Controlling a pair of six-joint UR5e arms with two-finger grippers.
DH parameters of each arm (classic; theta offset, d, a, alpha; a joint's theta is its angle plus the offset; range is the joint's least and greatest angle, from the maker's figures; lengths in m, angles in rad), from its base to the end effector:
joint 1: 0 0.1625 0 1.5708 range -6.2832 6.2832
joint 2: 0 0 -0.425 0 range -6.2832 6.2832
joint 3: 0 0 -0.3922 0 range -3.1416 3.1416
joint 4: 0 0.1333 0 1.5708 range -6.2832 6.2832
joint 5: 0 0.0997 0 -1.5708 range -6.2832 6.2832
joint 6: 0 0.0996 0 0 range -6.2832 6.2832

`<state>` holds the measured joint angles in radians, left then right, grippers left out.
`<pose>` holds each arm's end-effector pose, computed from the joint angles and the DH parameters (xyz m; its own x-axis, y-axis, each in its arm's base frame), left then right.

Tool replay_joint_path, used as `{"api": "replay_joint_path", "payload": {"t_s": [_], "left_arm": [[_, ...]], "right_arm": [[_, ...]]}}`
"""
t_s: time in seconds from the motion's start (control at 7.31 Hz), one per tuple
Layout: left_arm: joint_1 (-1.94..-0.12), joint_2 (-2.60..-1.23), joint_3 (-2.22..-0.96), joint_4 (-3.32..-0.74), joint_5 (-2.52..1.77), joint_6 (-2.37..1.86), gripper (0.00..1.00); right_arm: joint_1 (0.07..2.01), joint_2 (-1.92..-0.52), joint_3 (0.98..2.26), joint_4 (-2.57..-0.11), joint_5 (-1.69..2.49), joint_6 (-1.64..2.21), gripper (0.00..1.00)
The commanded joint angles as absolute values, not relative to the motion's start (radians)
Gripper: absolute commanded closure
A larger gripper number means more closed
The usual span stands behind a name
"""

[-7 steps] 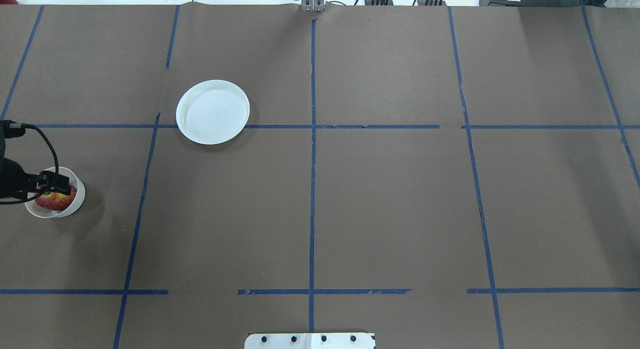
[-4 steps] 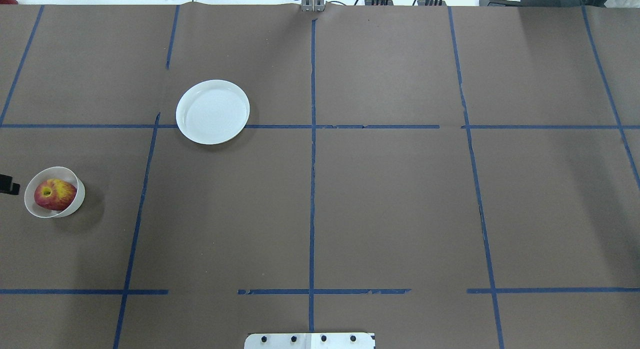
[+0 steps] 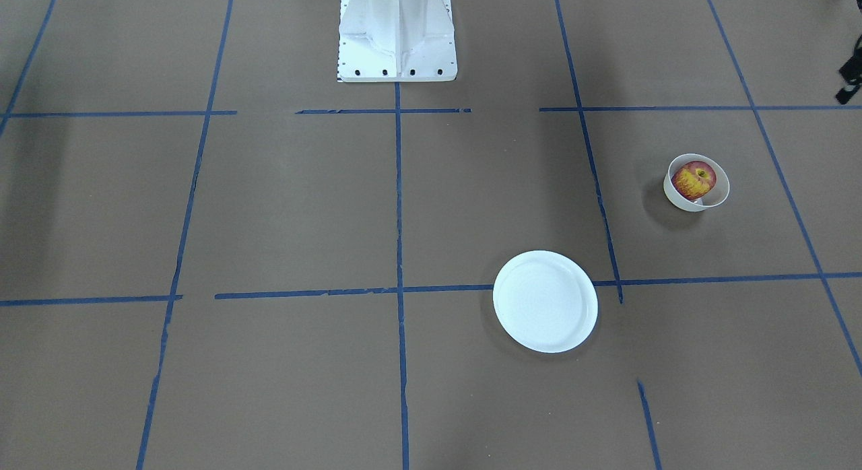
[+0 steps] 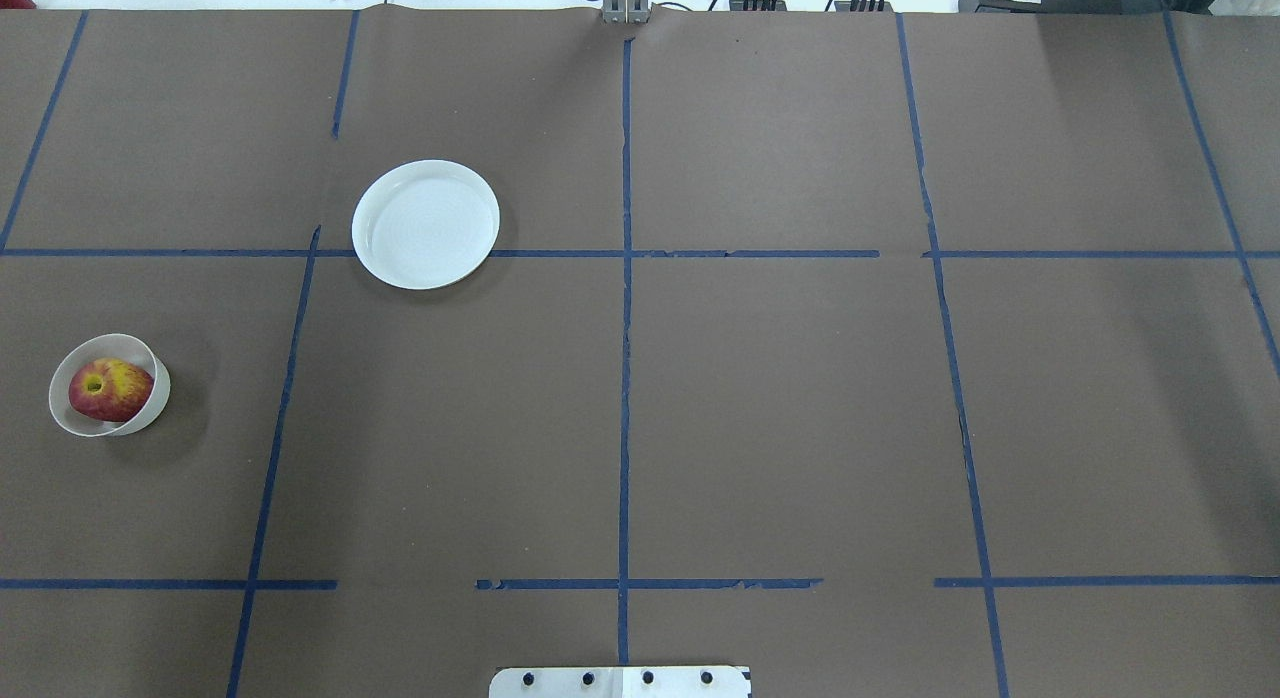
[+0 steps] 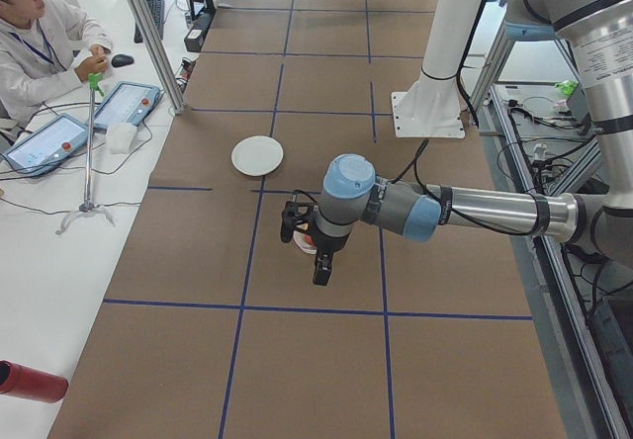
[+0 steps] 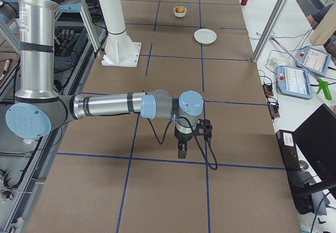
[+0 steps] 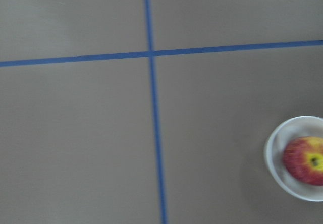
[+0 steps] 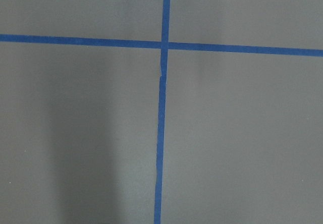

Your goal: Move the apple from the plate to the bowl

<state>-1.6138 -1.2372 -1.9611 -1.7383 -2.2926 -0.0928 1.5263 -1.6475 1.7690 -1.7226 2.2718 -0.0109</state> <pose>-0.0832 -0.3630 0.5926 0.7491 0.0237 -0.6620 0.1118 0.9805 0.1617 0.0488 -0.4567 0.6178 0.7638 -0.0254 0.6450 0.0528 0.9983 -0.0233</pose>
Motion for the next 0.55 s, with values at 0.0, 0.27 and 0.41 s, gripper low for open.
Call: {"api": "replay_joint_path", "payload": {"t_s": [0.0,0.27,0.41], "left_arm": [[-1.759,-1.357,-1.853,-1.570,-2.398,0.015,0.02],[-1.759,-1.374,-1.835,-1.532,-2.413,0.008,0.02],[-1.759,-1.373,-1.819,-1.532,-2.414,0.006,0.02]], "right_arm": [[1.526,-1.647,1.770,-1.723,2.272,-0.011,0.00],[1.526,-1.647,1.769,-1.723,2.272,-0.012,0.00],[1.526,-1.647,1.769,-1.723,2.272,-0.011,0.00]]}}
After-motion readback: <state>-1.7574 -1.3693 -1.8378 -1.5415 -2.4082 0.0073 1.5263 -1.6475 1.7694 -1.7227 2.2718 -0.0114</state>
